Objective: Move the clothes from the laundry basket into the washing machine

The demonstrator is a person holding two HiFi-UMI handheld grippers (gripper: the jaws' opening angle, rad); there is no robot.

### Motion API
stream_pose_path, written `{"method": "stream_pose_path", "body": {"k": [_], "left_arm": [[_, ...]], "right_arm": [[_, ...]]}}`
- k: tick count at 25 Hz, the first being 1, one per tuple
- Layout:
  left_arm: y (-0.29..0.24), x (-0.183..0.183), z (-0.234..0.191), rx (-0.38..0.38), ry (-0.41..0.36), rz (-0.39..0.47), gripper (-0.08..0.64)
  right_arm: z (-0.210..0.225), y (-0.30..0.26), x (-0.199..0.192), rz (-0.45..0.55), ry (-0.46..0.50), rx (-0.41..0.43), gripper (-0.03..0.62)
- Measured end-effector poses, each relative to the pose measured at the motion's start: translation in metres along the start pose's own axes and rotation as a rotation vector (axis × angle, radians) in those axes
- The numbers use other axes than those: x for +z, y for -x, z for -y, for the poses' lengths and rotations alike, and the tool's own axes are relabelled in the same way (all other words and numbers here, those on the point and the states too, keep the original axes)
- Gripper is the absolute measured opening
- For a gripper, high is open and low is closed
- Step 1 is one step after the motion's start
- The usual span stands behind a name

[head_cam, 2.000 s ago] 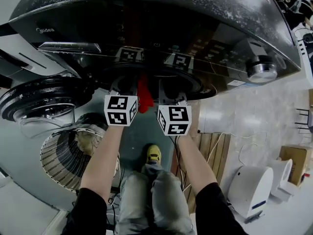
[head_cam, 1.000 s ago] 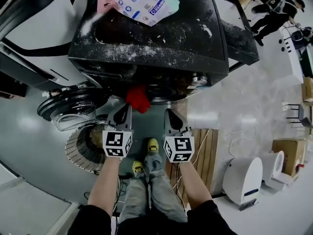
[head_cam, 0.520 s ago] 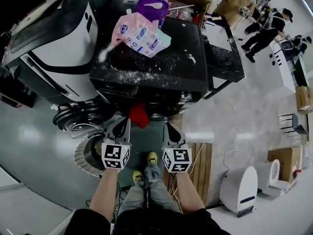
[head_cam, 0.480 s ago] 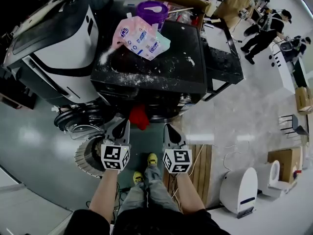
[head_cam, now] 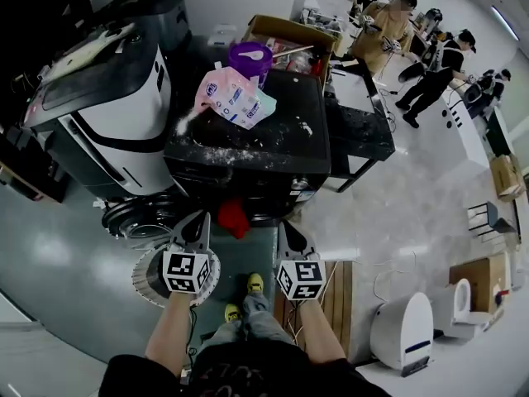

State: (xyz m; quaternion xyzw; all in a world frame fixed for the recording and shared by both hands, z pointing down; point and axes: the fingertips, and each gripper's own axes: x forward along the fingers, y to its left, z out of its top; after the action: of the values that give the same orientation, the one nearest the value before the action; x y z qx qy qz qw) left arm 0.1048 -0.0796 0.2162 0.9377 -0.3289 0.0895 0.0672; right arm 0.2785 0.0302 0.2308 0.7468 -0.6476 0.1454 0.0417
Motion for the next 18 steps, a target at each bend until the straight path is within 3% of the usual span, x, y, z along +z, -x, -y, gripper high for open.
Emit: {"method": "stream_pose_path", "body": {"k": [11,18], "left_arm": [[0.029,0.052,0.007,-0.006,-0.109,0.044,0.011],[0.049,0.074,0.010,0.003,-0.137,0.064,0.011]], "right_arm": [[0.016,0.035,0.045,0.054,0.020,-0.027,0.004],[0.026,0.053,0.064,0.087,0.025,-0.034,0.003]]}}
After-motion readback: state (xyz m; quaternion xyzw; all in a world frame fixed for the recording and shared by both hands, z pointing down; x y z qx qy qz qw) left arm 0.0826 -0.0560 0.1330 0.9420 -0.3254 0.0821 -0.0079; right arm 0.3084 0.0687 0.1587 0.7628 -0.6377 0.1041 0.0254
